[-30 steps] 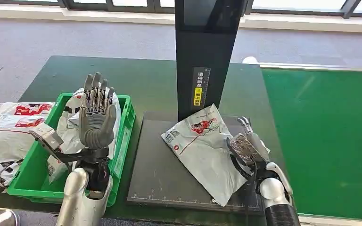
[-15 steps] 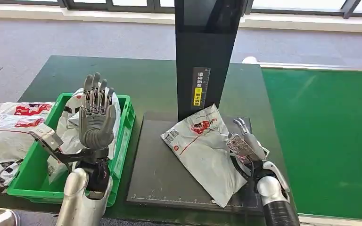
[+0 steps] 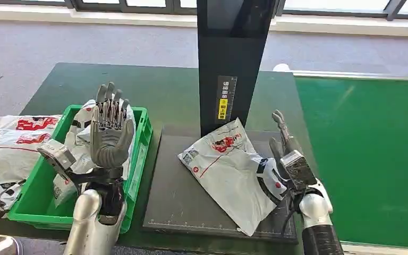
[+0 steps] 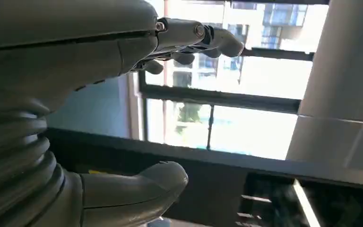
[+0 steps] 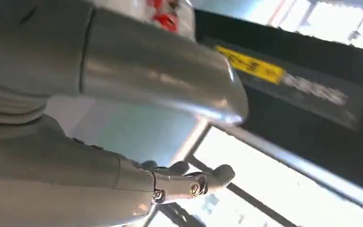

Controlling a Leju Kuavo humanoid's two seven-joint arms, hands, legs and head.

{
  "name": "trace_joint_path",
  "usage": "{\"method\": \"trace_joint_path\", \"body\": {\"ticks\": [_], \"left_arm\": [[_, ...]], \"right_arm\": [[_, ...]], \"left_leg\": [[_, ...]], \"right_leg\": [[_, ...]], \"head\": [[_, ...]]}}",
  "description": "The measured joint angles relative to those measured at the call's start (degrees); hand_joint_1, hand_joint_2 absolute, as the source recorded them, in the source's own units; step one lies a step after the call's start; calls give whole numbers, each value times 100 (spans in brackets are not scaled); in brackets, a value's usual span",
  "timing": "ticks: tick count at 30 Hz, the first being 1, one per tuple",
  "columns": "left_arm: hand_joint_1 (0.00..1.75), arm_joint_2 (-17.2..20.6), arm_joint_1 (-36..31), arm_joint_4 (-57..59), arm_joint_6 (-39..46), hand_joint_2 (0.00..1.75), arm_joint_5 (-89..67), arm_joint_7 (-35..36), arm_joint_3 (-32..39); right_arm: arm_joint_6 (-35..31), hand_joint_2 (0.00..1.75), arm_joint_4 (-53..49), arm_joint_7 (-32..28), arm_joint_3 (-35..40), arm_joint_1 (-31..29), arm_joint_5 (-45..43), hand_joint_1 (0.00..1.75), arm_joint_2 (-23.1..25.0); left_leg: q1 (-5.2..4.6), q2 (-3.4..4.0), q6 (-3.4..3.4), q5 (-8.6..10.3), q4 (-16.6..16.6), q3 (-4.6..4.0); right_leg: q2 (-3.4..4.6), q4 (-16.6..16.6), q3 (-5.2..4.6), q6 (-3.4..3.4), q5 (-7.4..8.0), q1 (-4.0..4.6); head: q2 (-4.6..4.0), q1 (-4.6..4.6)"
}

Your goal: Moved the parcel from conveyor to table for the left to box.

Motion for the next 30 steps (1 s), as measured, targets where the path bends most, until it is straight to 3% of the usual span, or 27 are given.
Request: {"method": "trace_joint_path", "body": {"ticks": [5, 7, 10, 14, 20, 30], "left_arm": [[0, 2, -187, 492, 776, 175, -1281, 230, -197], [0, 6, -281, 790, 1052, 175, -1888, 380, -380], [0, 11, -485, 1341, 1252, 175, -2625, 606, -654], [0, -53, -900, 2278, 1416, 175, -3493, 828, -1023], [0, -313, -1471, 3670, 1538, 175, -4697, 1263, -1602], [0, -699, -1934, 5263, 1562, 175, -5513, 1665, -2233]], "right_arm": [[-706, 175, -750, -332, -393, 162, -425, 0, 181], [-1732, 175, -987, -428, -516, 223, 413, 0, 247], [-3830, 175, -1138, -496, -540, 237, 1739, 0, 350], [-4942, 175, -1300, -459, -540, 252, 2059, 0, 450], [-5051, 175, -1573, -492, -723, 277, 2123, 0, 662], [-5055, 175, -1499, -489, -1112, 149, 3067, 0, 937]], "left_leg": [[0, -1, 0, 0, 0, 1], [-1, 0, 0, 0, 0, 0], [-1, 6, 0, 0, 2, 1], [-1, 5, 0, 1, 3, 2], [-2, 5, 0, 1, 3, 1], [-2, 7, 1, 0, 2, 1]], "right_leg": [[-2, 0, 2, 0, 0, 0], [-2, 0, 4, 1, 1, -1], [3, 0, 0, 2, 6, 0], [3, 1, 1, 2, 6, 0], [3, 0, 3, 2, 7, -1], [5, 1, 2, 2, 7, 0]], "head": [[0, 0], [0, 2], [-2, 0], [0, 0], [0, 2], [0, 2]]}}
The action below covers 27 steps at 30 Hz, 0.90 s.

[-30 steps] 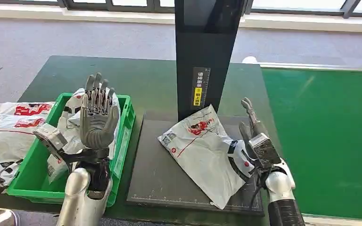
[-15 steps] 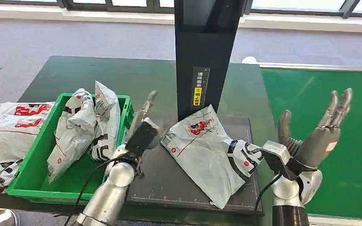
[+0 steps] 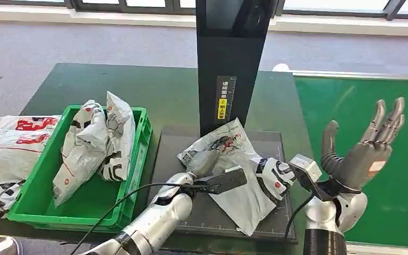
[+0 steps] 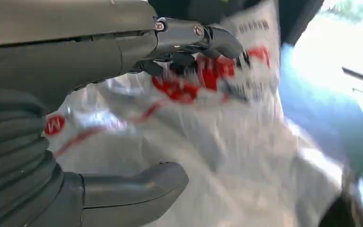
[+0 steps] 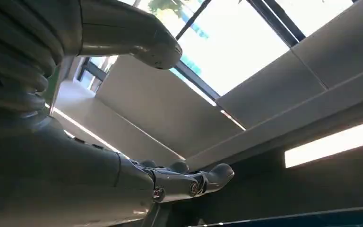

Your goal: Moved the parcel from conveyor to table for the left to box.

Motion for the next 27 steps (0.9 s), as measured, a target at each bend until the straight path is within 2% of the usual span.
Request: {"method": "trace_joint_path", "body": {"ticks": [11, 12, 16, 19, 27], "left_arm": [[0, -48, -203, 570, 82, 175, -449, 269, -613], [175, -48, -216, 590, 208, 175, -511, 342, -666], [175, -48, -294, 688, 638, 175, -965, 843, -882], [175, -48, -381, 791, 642, 175, -1322, 1179, -1092], [175, -48, -532, 1005, 564, 175, -1586, 1386, -1435]], "right_arm": [[-2, 175, 57, 0, -226, -53, -68, 0, 79], [0, 175, 55, 0, -248, -50, -70, 0, 88], [-2, 175, 51, -2, -294, -40, -87, 0, 105], [-2, 175, 22, -2, -344, -28, -94, 0, 127], [-2, 175, -13, -2, -429, -15, -81, 0, 160]], "left_leg": [[0, -3, 0, 0, 0, 0], [0, -3, 0, 0, 0, 0], [0, 1, 0, 0, 0, 1], [0, -2, 0, 0, 0, 0], [0, -1, 0, 0, 0, 1]], "right_leg": [[-2, 0, 3, 0, 0, 0], [-2, 0, 2, 0, 0, 0], [0, 0, 1, 0, 0, 0], [-1, 0, 2, 0, 0, 0], [-1, 0, 3, 0, 0, 0]], "head": [[-2, 0], [0, 0], [0, 0], [0, 0], [-2, 0]]}}
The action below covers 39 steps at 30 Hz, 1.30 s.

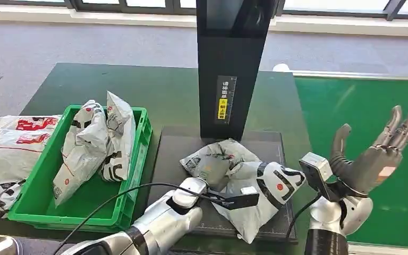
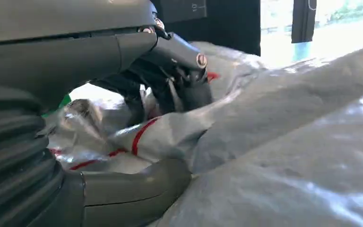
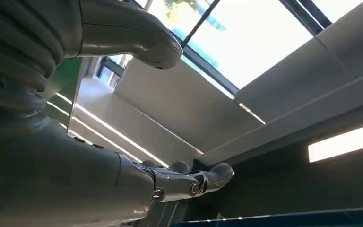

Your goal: Moved the parcel from conveyor to table for the left to box.

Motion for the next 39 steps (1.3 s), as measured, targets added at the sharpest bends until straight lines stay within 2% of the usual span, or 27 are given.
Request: {"method": "trace_joint_path", "body": {"ticks": [14, 16, 19, 21, 25, 27, 32, 39], "left_arm": [[175, 0, -54, 103, 164, 175, -219, 234, -162], [175, 2, -33, 101, 766, 175, -247, 361, -181], [175, 37, 36, -40, 2170, 175, -173, 314, -30], [175, 100, 255, -570, 2574, 175, -312, -161, 424], [175, 79, 755, -1940, 2634, 175, -279, -1619, 2004], [175, 76, 923, -2653, 2656, 175, -18, -1927, 2721], [175, 107, 1211, -3885, 2664, 175, 400, -2225, 3663], [175, 162, 1416, -4923, 2664, 175, 656, -2302, 4219]], "right_arm": [[0, 175, 0, 0, 0, 4, -24, 0, 0], [0, 175, -39, 0, 0, 29, -37, 0, 4], [0, 175, -138, 0, 0, 89, -83, 0, 24], [0, 175, -199, 0, 0, 116, -101, 0, 26], [0, 175, -221, 0, 0, 122, -103, 0, 26], [0, 175, -221, 0, 0, 122, -107, 0, 24], [0, 175, -221, -2, 0, 120, -116, 0, 24], [0, 175, -221, -2, 0, 120, -107, 0, 24]], "left_leg": [[0, 0, 0, 0, 0, 0], [0, 0, 0, 0, 0, -1], [0, -1, 0, 0, 0, -2], [0, 0, 0, 0, -1, -1], [1, 18, -1, -1, -3, -1], [2, 28, -1, -1, -4, 0], [9, 9, -2, 1, -4, 0], [7, 9, -1, 0, -3, -3]], "right_leg": [[0, 0, 1, 0, 0, 0], [0, 0, 1, 0, 0, 0], [0, 1, 1, 0, 0, 0], [0, 1, 1, 0, 0, 0], [12, 3, -7, -1, 0, 1], [16, 3, -9, -1, 0, 2], [5, 5, -3, -2, -1, 7], [6, 2, -1, -1, -1, 5]], "head": [[2, 0], [0, 0], [2, 0], [2, 0], [2, 0], [2, 0], [0, 0], [0, 0]]}}
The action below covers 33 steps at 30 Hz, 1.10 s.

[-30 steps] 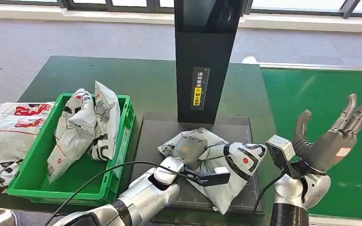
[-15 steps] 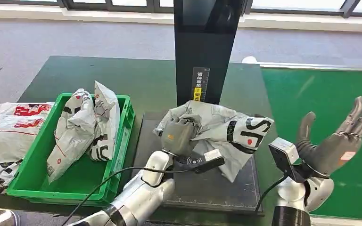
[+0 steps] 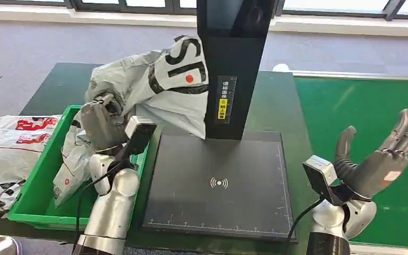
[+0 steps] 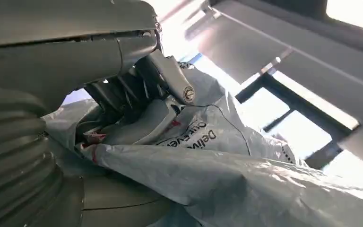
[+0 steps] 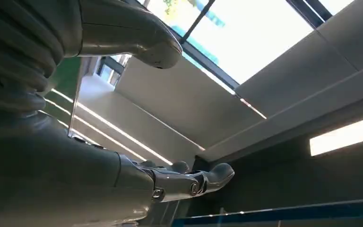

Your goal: Moved the parcel from conveyor to table for the left to box.

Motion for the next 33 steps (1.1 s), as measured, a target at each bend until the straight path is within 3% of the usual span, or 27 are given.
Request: {"method": "trace_joint_path", "body": {"ticks": [16, 24, 33], "left_arm": [[175, 61, 362, -1283, 0, 175, 1147, -279, 1333], [175, 61, 401, -1438, -2, 175, 469, 333, 1364], [175, 68, 395, -974, -7, 175, -862, 1638, 976]], "right_arm": [[0, 175, -225, 2, -2, 137, -52, 0, -7], [0, 175, -361, 2, -7, 227, -50, 0, -9], [0, 175, -461, 87, -11, 292, -9, 0, -15]], "left_leg": [[2, 0, 0, 0, -1, 0], [0, 1, 0, 0, 1, 2], [0, 1, 0, -1, 1, 1]], "right_leg": [[0, 0, -3, -3, -3, 2], [0, -2, -3, -2, -2, 0], [0, -2, -3, -2, -2, 0]], "head": [[2, 0], [2, 0], [2, 0]]}}
